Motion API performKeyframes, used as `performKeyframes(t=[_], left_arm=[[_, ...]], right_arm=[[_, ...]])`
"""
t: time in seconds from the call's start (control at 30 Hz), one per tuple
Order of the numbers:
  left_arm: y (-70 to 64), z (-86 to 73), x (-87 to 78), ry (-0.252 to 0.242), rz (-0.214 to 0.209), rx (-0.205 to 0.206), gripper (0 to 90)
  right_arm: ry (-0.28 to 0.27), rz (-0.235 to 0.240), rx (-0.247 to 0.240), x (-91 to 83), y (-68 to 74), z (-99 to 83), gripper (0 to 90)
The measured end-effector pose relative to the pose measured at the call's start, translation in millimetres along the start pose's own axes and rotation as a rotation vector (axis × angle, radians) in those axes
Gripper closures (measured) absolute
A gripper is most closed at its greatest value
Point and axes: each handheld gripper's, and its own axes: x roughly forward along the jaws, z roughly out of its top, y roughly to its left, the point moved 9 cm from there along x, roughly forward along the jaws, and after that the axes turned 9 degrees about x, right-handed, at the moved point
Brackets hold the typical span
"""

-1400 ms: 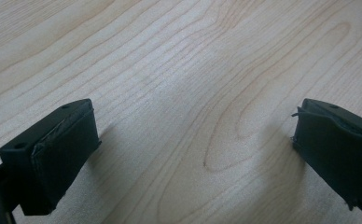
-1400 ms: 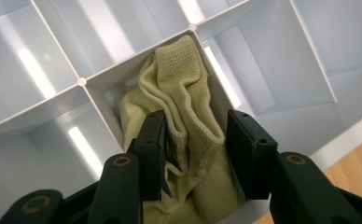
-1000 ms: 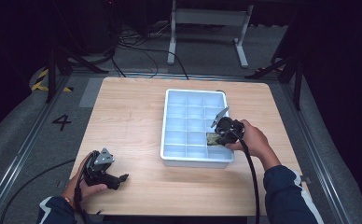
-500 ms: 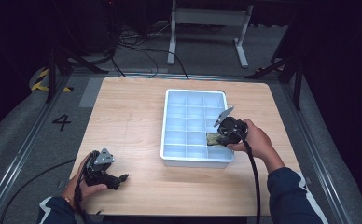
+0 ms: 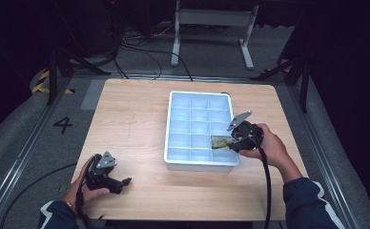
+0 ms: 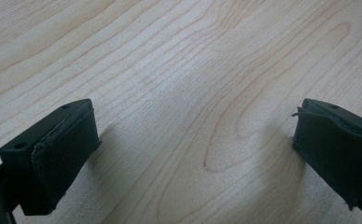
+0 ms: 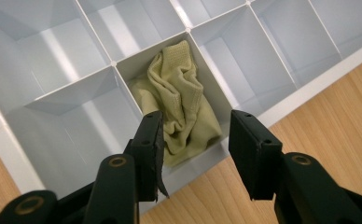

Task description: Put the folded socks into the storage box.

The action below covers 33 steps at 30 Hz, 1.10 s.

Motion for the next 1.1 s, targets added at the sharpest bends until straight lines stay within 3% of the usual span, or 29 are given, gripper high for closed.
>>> performKeyframes(t=[0.4, 1.1], left_arm=[[-0.2, 0.0, 0.1, 0.0, 0.001, -0.003, 0.2], [-0.1, 0.0, 0.1, 0.0, 0.001, -0.003, 0.2]], right_arm=[[-0.061, -0.025, 0.023, -17.1, -2.8, -14.2, 50.7], [-0.122, -0.047, 0.071, -33.9, -6.0, -63.2, 46.4]])
